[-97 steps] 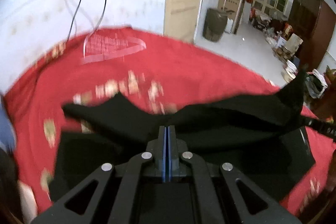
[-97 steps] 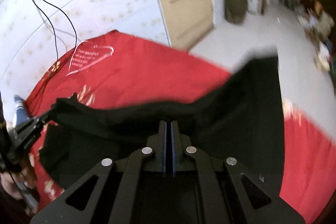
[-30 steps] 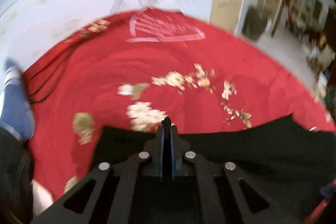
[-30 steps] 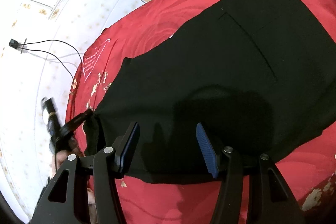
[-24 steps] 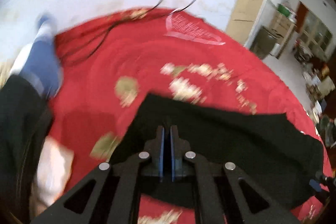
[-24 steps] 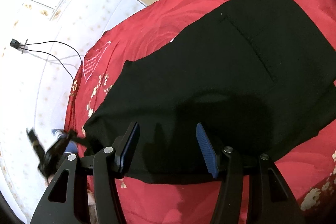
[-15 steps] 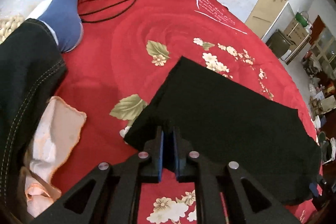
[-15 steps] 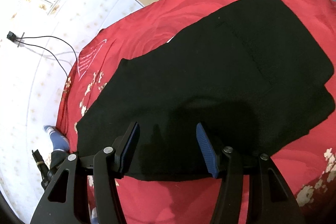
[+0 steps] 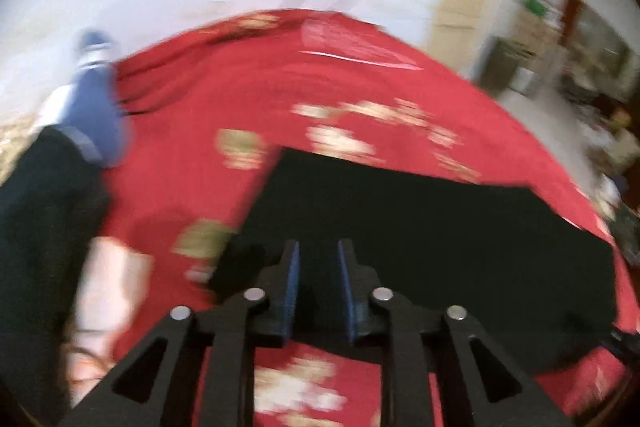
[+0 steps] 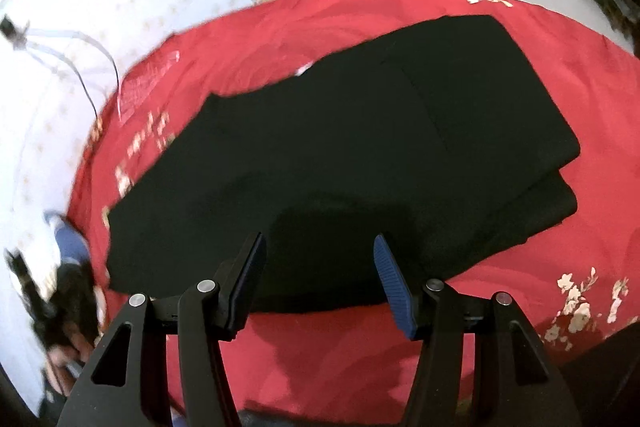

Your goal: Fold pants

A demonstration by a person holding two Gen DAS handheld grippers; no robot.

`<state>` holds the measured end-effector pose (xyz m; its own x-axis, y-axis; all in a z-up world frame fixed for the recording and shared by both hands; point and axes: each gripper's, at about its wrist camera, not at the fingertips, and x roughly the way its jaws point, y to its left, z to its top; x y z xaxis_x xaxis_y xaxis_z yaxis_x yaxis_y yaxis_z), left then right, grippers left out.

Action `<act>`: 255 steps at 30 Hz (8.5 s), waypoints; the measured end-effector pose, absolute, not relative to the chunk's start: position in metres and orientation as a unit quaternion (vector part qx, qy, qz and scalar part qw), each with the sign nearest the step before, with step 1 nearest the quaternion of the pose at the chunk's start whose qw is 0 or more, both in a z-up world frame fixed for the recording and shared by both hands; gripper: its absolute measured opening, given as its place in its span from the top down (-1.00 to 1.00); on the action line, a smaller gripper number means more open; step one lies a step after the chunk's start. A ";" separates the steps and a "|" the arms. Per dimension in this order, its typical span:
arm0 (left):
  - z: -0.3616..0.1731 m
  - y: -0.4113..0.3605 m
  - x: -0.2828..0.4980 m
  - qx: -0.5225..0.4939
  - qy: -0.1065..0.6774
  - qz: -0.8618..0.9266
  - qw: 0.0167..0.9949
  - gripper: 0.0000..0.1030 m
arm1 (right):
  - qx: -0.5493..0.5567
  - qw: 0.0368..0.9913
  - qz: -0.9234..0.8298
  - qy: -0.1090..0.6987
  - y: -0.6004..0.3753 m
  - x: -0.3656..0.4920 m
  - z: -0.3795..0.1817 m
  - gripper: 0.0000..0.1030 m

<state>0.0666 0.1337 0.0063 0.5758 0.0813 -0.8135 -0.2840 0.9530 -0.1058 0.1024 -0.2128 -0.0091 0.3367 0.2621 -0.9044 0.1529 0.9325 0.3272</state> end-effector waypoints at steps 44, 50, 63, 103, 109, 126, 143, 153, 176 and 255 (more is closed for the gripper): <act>-0.048 0.007 0.074 -0.070 0.535 -0.142 0.830 0.37 | 0.409 0.729 -0.130 0.533 -0.326 0.106 -0.039 -0.22; -0.050 0.007 0.074 -0.065 0.536 -0.145 0.829 0.37 | 0.410 0.737 -0.159 0.513 -0.334 0.099 -0.031 0.94; -0.033 0.015 0.073 -0.076 0.523 -0.140 0.837 0.37 | 0.332 0.727 -0.229 0.556 -0.334 0.083 -0.005 0.98; -0.045 0.118 0.089 -0.106 0.520 0.062 0.845 0.33 | 0.077 0.796 0.129 0.586 -0.159 0.104 0.001 0.55; -0.036 0.124 0.105 -0.110 0.492 0.056 0.862 0.28 | 0.080 0.822 0.100 0.554 -0.191 0.152 -0.006 0.51; -0.012 0.077 0.085 -0.049 0.474 0.021 0.879 0.20 | 0.037 0.833 0.108 0.541 -0.142 0.106 -0.009 0.15; -0.044 0.058 0.065 -0.051 0.533 -0.009 0.844 0.20 | 0.005 0.789 0.124 0.602 -0.109 0.056 -0.033 0.40; -0.039 0.065 0.054 -0.070 0.527 -0.009 0.847 0.05 | 0.070 0.777 0.128 0.613 -0.129 0.062 -0.033 0.38; -0.055 0.191 0.034 -0.266 0.451 0.129 0.842 0.02 | 0.125 0.777 0.170 0.593 -0.132 0.049 -0.021 0.17; -0.044 0.054 0.090 -0.143 0.500 -0.053 0.852 0.42 | 0.215 0.768 0.224 0.560 -0.156 0.152 -0.055 0.95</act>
